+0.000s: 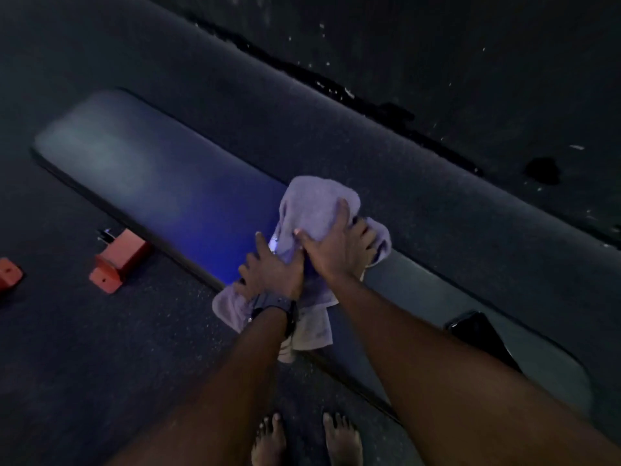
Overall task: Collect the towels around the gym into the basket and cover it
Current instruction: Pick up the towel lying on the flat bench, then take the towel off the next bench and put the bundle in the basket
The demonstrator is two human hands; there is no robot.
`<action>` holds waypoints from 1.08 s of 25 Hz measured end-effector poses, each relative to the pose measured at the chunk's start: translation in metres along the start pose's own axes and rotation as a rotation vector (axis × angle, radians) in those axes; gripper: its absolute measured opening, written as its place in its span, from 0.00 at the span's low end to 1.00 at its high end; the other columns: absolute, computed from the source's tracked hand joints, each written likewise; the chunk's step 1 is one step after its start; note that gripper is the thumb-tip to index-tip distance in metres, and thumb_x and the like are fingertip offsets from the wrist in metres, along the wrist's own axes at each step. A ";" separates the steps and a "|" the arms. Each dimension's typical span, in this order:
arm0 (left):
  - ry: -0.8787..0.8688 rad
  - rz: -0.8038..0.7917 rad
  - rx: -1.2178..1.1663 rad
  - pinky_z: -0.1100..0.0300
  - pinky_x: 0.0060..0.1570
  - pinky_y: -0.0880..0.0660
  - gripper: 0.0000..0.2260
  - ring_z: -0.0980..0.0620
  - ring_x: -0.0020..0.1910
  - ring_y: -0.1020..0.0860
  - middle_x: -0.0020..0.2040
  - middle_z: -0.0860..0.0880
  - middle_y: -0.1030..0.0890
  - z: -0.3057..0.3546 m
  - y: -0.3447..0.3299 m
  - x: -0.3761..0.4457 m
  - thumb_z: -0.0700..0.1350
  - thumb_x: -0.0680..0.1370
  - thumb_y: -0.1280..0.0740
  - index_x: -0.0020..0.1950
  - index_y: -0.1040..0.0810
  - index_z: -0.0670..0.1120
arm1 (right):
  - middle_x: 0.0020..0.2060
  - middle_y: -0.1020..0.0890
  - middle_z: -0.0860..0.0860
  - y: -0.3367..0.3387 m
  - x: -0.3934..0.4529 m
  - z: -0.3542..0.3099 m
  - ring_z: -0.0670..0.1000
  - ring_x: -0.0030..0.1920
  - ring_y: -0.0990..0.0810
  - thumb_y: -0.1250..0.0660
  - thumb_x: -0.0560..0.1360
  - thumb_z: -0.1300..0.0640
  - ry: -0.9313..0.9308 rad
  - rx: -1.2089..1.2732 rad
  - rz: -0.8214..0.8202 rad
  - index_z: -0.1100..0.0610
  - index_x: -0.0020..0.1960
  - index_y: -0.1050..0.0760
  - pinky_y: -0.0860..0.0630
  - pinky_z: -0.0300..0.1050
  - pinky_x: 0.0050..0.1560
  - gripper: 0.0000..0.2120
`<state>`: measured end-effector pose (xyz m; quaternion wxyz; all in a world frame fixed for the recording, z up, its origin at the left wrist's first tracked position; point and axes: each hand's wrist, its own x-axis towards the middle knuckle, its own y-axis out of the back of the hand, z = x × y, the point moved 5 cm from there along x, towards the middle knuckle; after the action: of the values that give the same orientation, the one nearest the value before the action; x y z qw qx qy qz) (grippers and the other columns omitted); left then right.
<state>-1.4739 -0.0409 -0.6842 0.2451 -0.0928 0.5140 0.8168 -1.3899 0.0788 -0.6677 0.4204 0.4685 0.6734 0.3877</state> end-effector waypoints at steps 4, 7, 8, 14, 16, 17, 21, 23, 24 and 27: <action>0.025 -0.225 -0.448 0.55 0.41 0.26 0.17 0.45 0.42 0.20 0.42 0.43 0.17 0.023 0.004 -0.001 0.59 0.72 0.32 0.44 0.20 0.44 | 0.65 0.23 0.61 0.016 0.004 -0.002 0.63 0.63 0.23 0.29 0.74 0.47 0.003 0.372 -0.171 0.52 0.75 0.36 0.26 0.54 0.59 0.33; -0.047 -0.156 -0.802 0.59 0.31 0.31 0.14 0.53 0.32 0.27 0.30 0.51 0.23 0.062 0.064 -0.020 0.49 0.72 0.26 0.32 0.23 0.42 | 0.57 0.16 0.60 0.067 -0.008 -0.027 0.61 0.58 0.19 0.33 0.78 0.55 -0.067 0.765 -0.261 0.59 0.63 0.23 0.24 0.54 0.60 0.16; -0.105 -0.118 -0.870 0.61 0.30 0.30 0.14 0.56 0.30 0.27 0.30 0.53 0.23 0.075 0.094 -0.029 0.50 0.71 0.26 0.33 0.23 0.42 | 0.53 0.15 0.59 0.089 -0.017 -0.045 0.59 0.55 0.18 0.34 0.78 0.56 -0.043 0.847 -0.276 0.61 0.58 0.21 0.23 0.55 0.57 0.12; -0.423 0.200 -0.904 0.54 0.45 0.23 0.13 0.57 0.38 0.22 0.38 0.54 0.17 0.118 0.356 -0.088 0.56 0.72 0.31 0.43 0.20 0.46 | 0.39 0.14 0.45 0.265 -0.105 -0.233 0.36 0.38 0.19 0.36 0.75 0.60 0.390 1.116 -0.466 0.55 0.45 0.17 0.24 0.34 0.40 0.09; -0.490 0.362 -0.881 0.55 0.42 0.24 0.10 0.57 0.35 0.23 0.36 0.56 0.19 0.115 0.458 -0.115 0.54 0.72 0.31 0.42 0.21 0.49 | 0.40 0.13 0.46 0.330 -0.151 -0.308 0.37 0.40 0.18 0.37 0.76 0.64 0.553 1.136 -0.546 0.55 0.46 0.16 0.24 0.33 0.41 0.11; -0.520 0.451 -0.872 0.59 0.39 0.25 0.08 0.58 0.34 0.23 0.35 0.57 0.19 0.110 0.508 -0.129 0.54 0.71 0.31 0.41 0.22 0.50 | 0.40 0.13 0.46 0.360 -0.177 -0.344 0.37 0.39 0.18 0.37 0.76 0.65 0.613 1.144 -0.574 0.55 0.47 0.16 0.24 0.32 0.40 0.12; -0.580 0.723 -0.897 0.59 0.38 0.25 0.06 0.59 0.34 0.23 0.34 0.59 0.19 0.081 0.676 -0.184 0.53 0.70 0.31 0.42 0.21 0.52 | 0.43 0.14 0.52 0.441 -0.283 -0.461 0.45 0.42 0.18 0.37 0.77 0.65 0.813 1.216 -0.609 0.59 0.51 0.17 0.23 0.41 0.43 0.11; -0.610 0.842 -0.942 0.54 0.39 0.25 0.06 0.56 0.33 0.24 0.33 0.58 0.20 0.048 0.744 -0.210 0.52 0.71 0.31 0.40 0.22 0.51 | 0.40 0.15 0.52 0.457 -0.348 -0.513 0.50 0.42 0.20 0.37 0.76 0.65 0.888 1.248 -0.633 0.56 0.47 0.18 0.24 0.47 0.46 0.10; -0.615 0.909 -0.957 0.55 0.39 0.25 0.05 0.57 0.33 0.25 0.33 0.58 0.21 0.026 0.774 -0.221 0.51 0.72 0.32 0.39 0.22 0.50 | 0.38 0.17 0.51 0.461 -0.383 -0.537 0.51 0.42 0.20 0.36 0.75 0.65 0.919 1.264 -0.642 0.54 0.45 0.19 0.25 0.49 0.46 0.10; -0.556 1.078 -0.938 0.68 0.34 0.30 0.06 0.62 0.31 0.25 0.32 0.61 0.20 -0.041 0.839 -0.246 0.54 0.70 0.33 0.40 0.22 0.52 | 0.40 0.17 0.52 0.454 -0.471 -0.591 0.54 0.44 0.20 0.35 0.71 0.57 0.955 1.317 -0.690 0.54 0.47 0.19 0.25 0.53 0.48 0.07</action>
<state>-1.6821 -0.4469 0.0624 -0.1316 0.2853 0.0070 0.9493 -1.7030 -0.3292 0.0485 -0.1676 0.1743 0.9676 -0.0730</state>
